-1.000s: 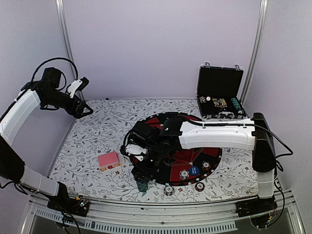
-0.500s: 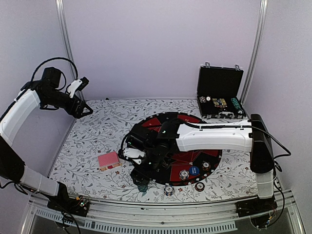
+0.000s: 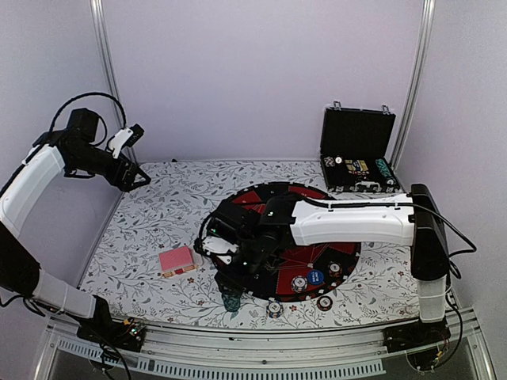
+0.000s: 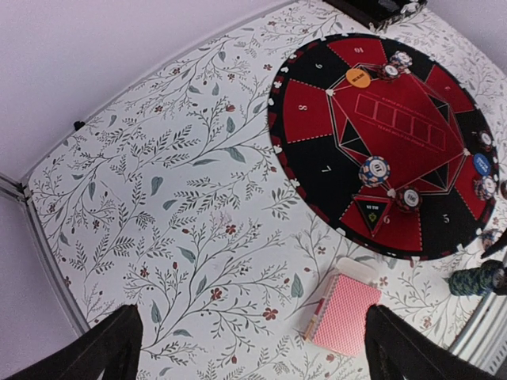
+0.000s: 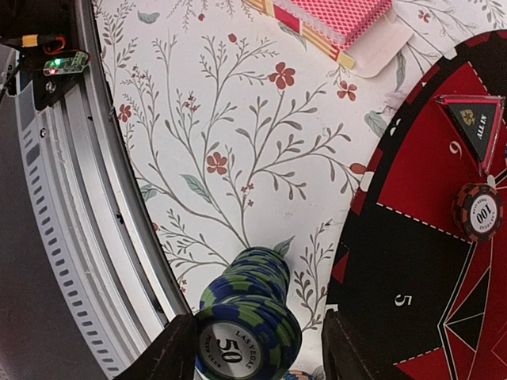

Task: Distribute texas hold em gaming equipment

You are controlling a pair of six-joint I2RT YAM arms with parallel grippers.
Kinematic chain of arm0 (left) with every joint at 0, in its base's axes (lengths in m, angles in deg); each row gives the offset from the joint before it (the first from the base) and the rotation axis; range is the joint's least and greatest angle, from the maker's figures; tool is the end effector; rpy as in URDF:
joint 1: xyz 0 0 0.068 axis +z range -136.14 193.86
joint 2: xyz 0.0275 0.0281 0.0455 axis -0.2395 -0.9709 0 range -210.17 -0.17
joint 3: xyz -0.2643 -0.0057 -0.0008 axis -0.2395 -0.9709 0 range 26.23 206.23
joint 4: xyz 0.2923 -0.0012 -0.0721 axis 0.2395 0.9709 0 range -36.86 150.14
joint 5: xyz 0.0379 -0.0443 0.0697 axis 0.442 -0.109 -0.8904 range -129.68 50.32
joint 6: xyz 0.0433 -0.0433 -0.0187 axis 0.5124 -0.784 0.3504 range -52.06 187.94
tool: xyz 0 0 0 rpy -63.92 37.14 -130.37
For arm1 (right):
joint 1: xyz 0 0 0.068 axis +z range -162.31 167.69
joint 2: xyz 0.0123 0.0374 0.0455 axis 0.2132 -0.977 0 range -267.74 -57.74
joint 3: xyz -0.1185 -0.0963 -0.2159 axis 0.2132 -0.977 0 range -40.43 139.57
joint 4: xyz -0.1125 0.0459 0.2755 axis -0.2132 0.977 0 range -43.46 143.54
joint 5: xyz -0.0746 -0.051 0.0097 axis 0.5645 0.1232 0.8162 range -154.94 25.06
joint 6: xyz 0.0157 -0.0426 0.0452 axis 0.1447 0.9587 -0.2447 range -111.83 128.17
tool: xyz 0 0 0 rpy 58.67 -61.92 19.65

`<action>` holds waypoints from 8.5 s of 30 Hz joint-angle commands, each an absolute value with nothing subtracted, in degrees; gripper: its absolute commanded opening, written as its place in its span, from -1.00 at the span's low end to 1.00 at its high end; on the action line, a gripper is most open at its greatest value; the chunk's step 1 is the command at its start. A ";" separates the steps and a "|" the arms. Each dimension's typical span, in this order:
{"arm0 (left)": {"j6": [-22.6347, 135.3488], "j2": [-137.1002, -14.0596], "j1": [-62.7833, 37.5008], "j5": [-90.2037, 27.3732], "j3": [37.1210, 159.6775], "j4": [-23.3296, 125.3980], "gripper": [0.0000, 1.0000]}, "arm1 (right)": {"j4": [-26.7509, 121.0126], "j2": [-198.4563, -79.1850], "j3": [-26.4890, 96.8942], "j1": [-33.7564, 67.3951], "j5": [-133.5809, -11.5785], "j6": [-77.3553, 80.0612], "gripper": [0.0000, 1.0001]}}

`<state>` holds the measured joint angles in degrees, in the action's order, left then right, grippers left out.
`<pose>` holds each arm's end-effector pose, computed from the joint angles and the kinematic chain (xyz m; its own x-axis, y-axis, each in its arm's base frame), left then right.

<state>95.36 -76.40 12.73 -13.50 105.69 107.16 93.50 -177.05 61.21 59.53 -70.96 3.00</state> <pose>0.3166 -0.0282 0.3457 -0.5511 0.4242 -0.7186 0.6199 0.7846 -0.0123 0.1476 0.4666 0.1947 -0.3669 -0.8310 -0.4182 -0.9297 0.3435 0.1331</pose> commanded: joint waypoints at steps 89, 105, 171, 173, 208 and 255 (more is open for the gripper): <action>97.02 -75.06 12.19 -15.43 105.51 107.32 0.99 | 90.22 -177.39 61.05 58.48 -70.70 8.43 -0.82; 97.28 -75.67 12.19 -15.52 105.29 106.91 0.99 | 89.09 -183.54 67.32 51.96 -71.13 8.43 -0.85; 96.86 -74.64 12.19 -15.67 105.68 108.07 0.99 | 86.23 -177.40 53.42 60.74 -75.80 7.55 0.34; 96.85 -74.64 12.19 -15.64 105.84 108.07 0.99 | 86.33 -178.48 53.88 60.76 -75.43 8.64 0.33; 97.03 -74.95 12.19 -15.61 106.06 108.16 0.99 | 86.31 -181.53 55.85 60.73 -68.30 11.42 0.10; 97.25 -75.50 12.19 -15.88 106.84 108.16 0.99 | 83.26 -182.39 49.75 52.47 -61.35 5.71 0.07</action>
<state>96.86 -75.77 12.73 -16.06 105.49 107.57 81.89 -182.51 52.91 54.08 -67.92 6.34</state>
